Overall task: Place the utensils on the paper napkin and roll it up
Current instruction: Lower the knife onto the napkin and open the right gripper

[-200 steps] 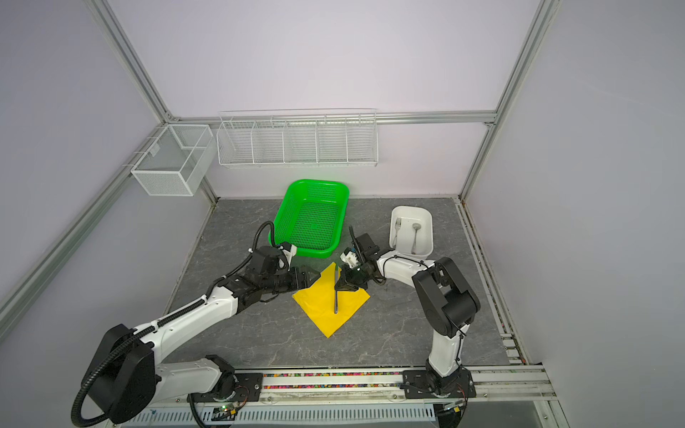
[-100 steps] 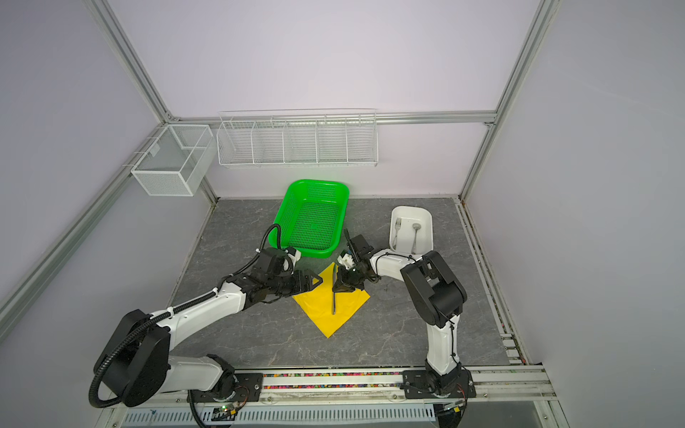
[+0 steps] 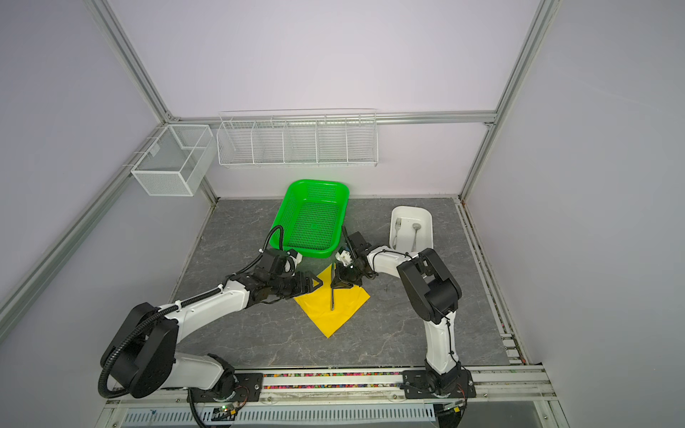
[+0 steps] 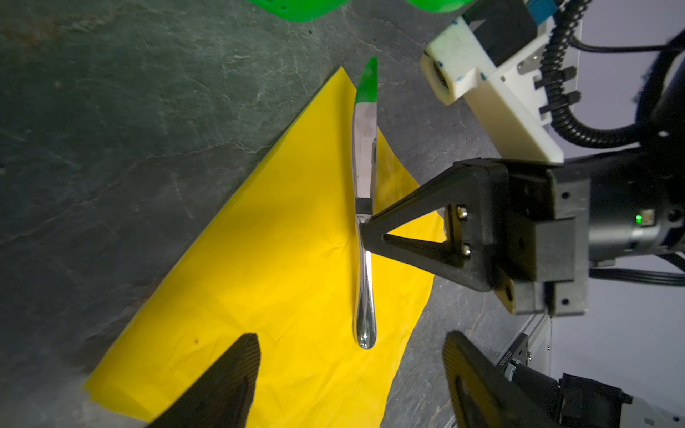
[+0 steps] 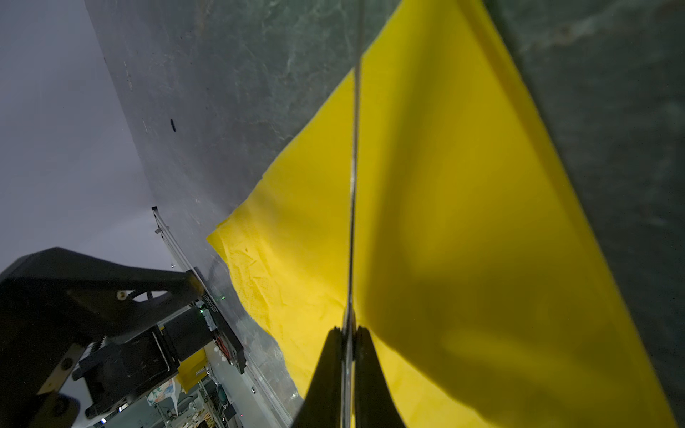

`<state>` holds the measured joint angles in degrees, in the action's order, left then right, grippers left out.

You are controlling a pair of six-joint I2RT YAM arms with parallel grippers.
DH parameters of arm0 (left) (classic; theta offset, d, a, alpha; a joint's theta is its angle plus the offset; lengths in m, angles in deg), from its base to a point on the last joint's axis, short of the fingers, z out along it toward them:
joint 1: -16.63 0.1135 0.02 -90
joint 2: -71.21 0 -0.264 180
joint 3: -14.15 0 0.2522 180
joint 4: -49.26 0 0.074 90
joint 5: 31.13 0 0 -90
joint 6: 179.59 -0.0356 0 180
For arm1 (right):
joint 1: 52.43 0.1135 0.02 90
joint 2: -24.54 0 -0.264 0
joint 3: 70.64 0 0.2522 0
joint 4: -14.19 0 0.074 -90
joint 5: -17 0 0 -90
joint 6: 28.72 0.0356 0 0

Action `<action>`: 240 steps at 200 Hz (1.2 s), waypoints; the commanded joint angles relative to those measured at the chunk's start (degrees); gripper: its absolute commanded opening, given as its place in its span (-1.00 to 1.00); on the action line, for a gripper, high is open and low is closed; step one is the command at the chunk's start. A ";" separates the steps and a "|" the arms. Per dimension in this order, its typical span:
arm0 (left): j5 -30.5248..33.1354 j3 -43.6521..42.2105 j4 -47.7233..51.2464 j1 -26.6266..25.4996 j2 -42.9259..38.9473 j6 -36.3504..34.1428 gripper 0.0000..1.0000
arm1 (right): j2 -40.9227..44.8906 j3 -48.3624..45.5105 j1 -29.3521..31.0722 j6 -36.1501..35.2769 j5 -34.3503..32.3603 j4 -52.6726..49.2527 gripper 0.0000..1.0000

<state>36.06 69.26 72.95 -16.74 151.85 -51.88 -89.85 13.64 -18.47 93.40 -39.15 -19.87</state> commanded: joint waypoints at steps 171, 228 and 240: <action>-0.23 1.90 1.85 0.27 0.81 -1.03 0.59 | 1.83 0.44 0.41 0.01 -8.22 -4.40 -0.69; -0.83 1.90 1.57 0.23 1.54 -1.15 0.58 | 3.62 -0.60 0.81 1.18 -7.74 -2.28 -0.68; -0.84 1.90 1.51 0.28 1.44 -1.06 0.58 | 4.36 -0.73 1.26 1.02 -8.35 -2.20 -0.66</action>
<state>35.84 69.74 74.44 -16.74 152.68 -52.31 -88.61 13.88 -18.08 93.64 -46.47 -22.56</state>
